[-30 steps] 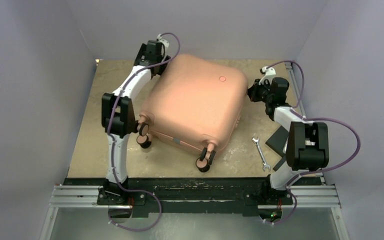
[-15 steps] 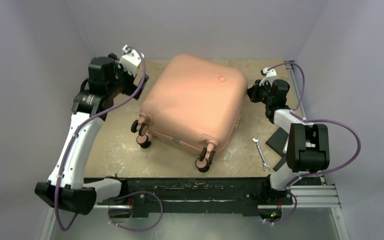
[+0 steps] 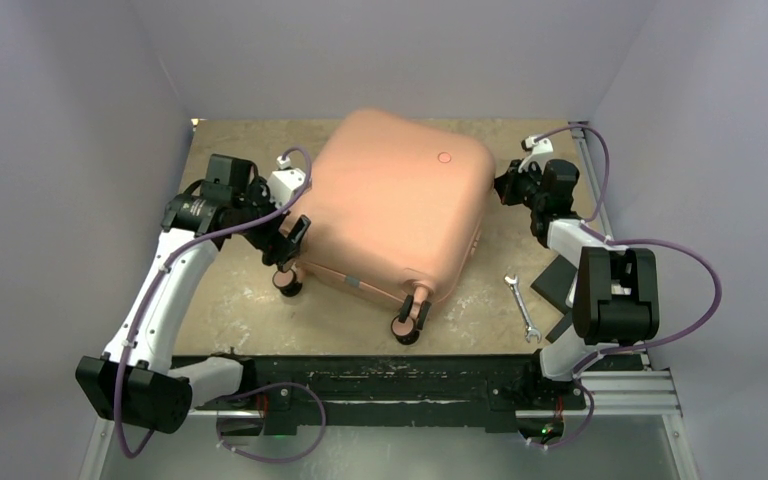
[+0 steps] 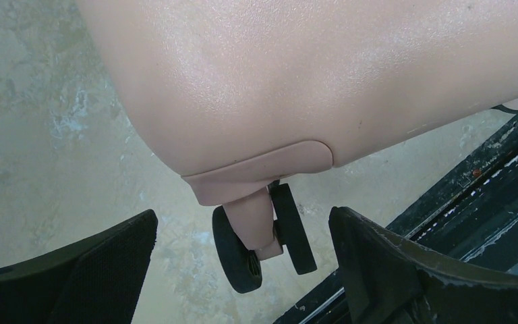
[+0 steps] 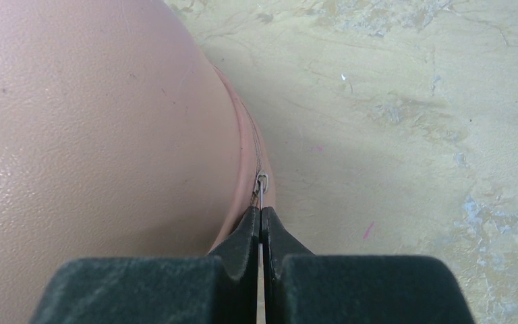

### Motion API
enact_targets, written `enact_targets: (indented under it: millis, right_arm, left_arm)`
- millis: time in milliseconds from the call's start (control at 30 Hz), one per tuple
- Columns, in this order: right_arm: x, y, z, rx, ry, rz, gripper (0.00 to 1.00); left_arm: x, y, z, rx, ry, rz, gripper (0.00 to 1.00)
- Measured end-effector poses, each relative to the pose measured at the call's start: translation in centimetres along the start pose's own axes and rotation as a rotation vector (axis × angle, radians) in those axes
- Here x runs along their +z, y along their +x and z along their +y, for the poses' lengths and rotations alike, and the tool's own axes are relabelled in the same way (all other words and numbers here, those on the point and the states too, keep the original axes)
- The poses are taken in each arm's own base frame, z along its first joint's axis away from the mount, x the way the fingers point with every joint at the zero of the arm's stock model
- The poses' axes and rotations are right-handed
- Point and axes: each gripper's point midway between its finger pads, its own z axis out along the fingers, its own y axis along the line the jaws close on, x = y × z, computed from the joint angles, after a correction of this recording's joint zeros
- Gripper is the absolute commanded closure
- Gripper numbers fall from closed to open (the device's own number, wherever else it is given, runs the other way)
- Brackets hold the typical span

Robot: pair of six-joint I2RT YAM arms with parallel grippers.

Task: Pack the luggage
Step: Zip the luggage at the center of the board.

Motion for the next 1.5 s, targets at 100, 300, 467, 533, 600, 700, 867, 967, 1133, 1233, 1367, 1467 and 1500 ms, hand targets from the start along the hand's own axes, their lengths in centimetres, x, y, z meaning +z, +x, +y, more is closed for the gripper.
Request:
enact_targets:
  millis: [100, 300, 467, 533, 600, 700, 867, 967, 1133, 1233, 1367, 1467, 1500]
  right_arm:
    - [0.0, 0.0, 0.0, 0.000, 0.000, 0.000, 1.00]
    - [0.0, 0.0, 0.0, -0.003, 0.000, 0.000, 1.00]
    - [0.0, 0.0, 0.1, -0.004, -0.005, 0.001, 1.00]
    - [0.0, 0.0, 0.2, -0.005, -0.013, 0.001, 1.00]
    - [0.0, 0.1, 0.5, -0.008, -0.026, 0.006, 1.00]
    - [0.0, 0.2, 0.8, -0.017, -0.042, 0.010, 1.00]
    - [-0.1, 0.4, 1.1, -0.047, -0.057, -0.006, 1.00]
    - [-0.5, 0.5, 1.4, -0.070, -0.068, -0.021, 1.00]
    - [-0.8, 0.7, 1.9, -0.131, -0.099, -0.032, 1.00]
    - [-0.8, 0.4, 2.4, -0.180, -0.125, -0.049, 1.00]
    - [0.2, -0.1, 2.9, -0.232, -0.175, -0.071, 1.00]
    - [1.9, -0.6, 2.9, -0.261, -0.219, -0.082, 1.00]
    - [2.5, -0.8, 2.9, -0.273, -0.233, -0.090, 1.00]
  left_arm:
    - [0.0, 0.2, -0.1, -0.007, 0.004, 0.007, 0.03]
    - [2.0, 3.0, 0.1, -0.053, -0.012, 0.088, 0.26]
    - [3.1, 4.3, 0.2, -0.090, -0.014, 0.142, 0.69]
    - [3.3, 3.2, 0.3, -0.099, -0.017, 0.098, 0.85]
    - [3.0, 2.3, 1.2, -0.171, -0.081, 0.069, 0.97]
    - [2.8, 2.2, 2.8, -0.166, -0.153, 0.059, 1.00]
    - [2.7, 2.2, 3.8, -0.133, -0.182, 0.063, 1.00]
    - [2.7, 2.2, 4.9, -0.108, -0.201, 0.066, 1.00]
    - [2.9, 1.8, 7.9, -0.071, -0.240, 0.063, 1.00]
    - [3.2, 1.4, 10.0, -0.046, -0.254, 0.047, 1.00]
    - [3.7, 0.9, 12.4, -0.003, -0.262, 0.015, 1.00]
    - [4.1, 0.5, 13.6, 0.036, -0.267, -0.003, 1.00]
    - [4.2, 0.3, 13.9, 0.047, -0.270, -0.005, 1.00]
